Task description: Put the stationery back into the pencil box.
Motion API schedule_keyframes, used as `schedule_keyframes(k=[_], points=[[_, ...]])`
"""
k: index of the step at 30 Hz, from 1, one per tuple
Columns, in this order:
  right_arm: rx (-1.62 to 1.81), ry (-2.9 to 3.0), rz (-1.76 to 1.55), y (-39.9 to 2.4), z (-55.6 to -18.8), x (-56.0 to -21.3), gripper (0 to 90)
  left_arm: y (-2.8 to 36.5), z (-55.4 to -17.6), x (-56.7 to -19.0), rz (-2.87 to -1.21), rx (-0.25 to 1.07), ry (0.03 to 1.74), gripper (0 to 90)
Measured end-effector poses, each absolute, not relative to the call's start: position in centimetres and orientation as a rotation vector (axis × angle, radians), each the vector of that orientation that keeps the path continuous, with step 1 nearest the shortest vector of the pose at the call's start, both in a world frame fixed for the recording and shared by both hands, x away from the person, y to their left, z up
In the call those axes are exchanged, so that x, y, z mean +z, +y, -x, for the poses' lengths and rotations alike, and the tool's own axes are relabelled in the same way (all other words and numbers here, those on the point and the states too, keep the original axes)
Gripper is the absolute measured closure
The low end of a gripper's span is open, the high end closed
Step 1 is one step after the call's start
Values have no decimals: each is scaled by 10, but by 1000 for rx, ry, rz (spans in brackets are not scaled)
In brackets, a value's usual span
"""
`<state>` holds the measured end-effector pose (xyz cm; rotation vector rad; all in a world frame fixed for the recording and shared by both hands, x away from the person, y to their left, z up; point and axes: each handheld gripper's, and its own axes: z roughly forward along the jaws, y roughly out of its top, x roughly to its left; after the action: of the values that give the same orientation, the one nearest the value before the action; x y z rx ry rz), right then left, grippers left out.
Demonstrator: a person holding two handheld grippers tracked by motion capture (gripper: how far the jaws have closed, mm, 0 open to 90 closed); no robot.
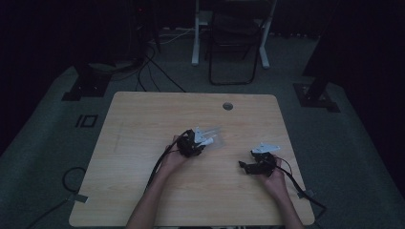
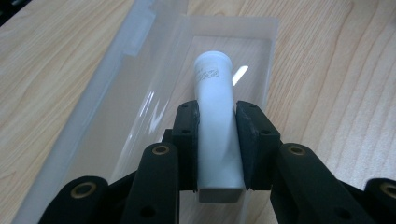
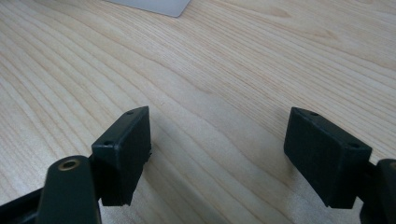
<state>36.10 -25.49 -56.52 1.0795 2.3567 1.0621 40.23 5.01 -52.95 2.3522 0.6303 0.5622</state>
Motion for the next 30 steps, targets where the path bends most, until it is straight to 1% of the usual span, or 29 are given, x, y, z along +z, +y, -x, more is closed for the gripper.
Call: schedule_keyframes(k=[8, 11, 12, 13, 16, 23, 27, 30], points=[[1062, 2356, -1080, -255, -361, -565, 230, 51, -403, -531, -2363, 584, 636, 698], [1062, 2357, -1079, -255, -361, -565, 229, 51, -403, -532, -2361, 591, 644, 679], [1062, 2358, -1079, -255, -361, -565, 229, 52, -403, -532, -2370, 615, 656, 679], [1062, 2357, -1079, -255, -361, -565, 229, 52, -403, -532, -2369, 614, 661, 652], [1062, 2357, -1079, -255, -361, -565, 229, 53, -401, -532, -2361, 615, 658, 633], [1062, 2357, -1079, -255, -361, -565, 229, 58, -389, -522, -2329, 631, 625, 627], [1062, 2358, -1079, -255, -361, -565, 229, 64, -379, -513, -2298, 655, 606, 627], [1062, 2357, -1079, -255, -361, -565, 229, 68, -371, -508, -2258, 650, 607, 624]])
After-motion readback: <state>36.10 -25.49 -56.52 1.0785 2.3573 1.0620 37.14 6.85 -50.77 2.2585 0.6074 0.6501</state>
